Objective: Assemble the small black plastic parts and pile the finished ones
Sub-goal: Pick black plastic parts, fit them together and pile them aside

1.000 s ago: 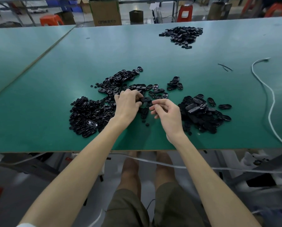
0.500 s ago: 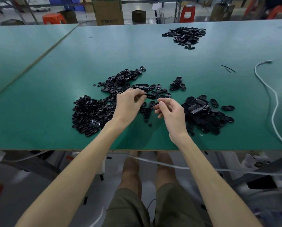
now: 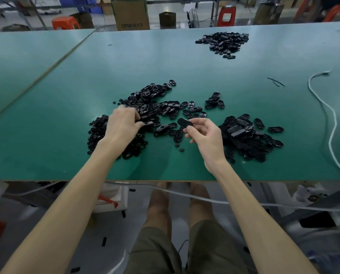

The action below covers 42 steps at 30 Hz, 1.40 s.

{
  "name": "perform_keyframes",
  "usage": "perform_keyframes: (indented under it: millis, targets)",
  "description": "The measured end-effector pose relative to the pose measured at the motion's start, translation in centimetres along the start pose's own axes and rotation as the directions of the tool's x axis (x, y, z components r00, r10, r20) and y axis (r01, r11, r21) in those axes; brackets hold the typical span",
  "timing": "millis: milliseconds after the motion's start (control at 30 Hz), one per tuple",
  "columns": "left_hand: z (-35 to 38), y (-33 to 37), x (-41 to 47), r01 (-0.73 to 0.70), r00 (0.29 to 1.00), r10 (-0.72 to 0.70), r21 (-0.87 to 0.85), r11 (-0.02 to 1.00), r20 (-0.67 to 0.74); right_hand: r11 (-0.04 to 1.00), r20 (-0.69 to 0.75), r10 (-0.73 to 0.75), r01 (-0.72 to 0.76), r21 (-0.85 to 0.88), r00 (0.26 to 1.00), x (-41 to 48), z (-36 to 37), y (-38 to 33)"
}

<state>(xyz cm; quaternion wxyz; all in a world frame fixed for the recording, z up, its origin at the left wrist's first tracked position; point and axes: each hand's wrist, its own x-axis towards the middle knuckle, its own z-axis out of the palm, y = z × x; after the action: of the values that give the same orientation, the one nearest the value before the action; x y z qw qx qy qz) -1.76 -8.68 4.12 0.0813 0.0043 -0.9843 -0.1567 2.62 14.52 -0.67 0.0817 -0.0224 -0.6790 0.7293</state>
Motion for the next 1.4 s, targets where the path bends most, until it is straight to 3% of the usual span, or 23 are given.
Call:
perform_keyframes:
  millis: [100,733,900,1133,1400]
  targets:
    - [0.2,-0.8,-0.3,0.014,0.999,-0.015,0.006,1.000,0.048,1.000,0.000,-0.002,0.002,-0.005,1.000,0.0,0.0,-0.1]
    - [0.0,-0.6,-1.3,0.045,0.987,-0.063,-0.120,0.992,-0.149,0.999,0.000,0.005,-0.005,-0.042,1.000,-0.2,-0.1,-0.2]
    - [0.7,-1.0,-1.0,0.041,0.990,-0.064,-0.173,0.984,-0.129,0.999,0.000,0.008,-0.008,-0.051,1.000,-0.2,0.0,-0.2]
    - [0.7,-1.1,-1.0,0.067,0.997,-0.076,-0.381,0.922,-0.008,0.998,0.004,0.010,-0.010,-0.063,1.000,-0.2,0.0,-0.1]
    - [0.9,-1.3,-1.1,0.007,1.000,-0.008,-0.293,0.956,0.000,0.997,0.002,0.014,-0.014,-0.074,1.000,-0.1,0.1,0.0]
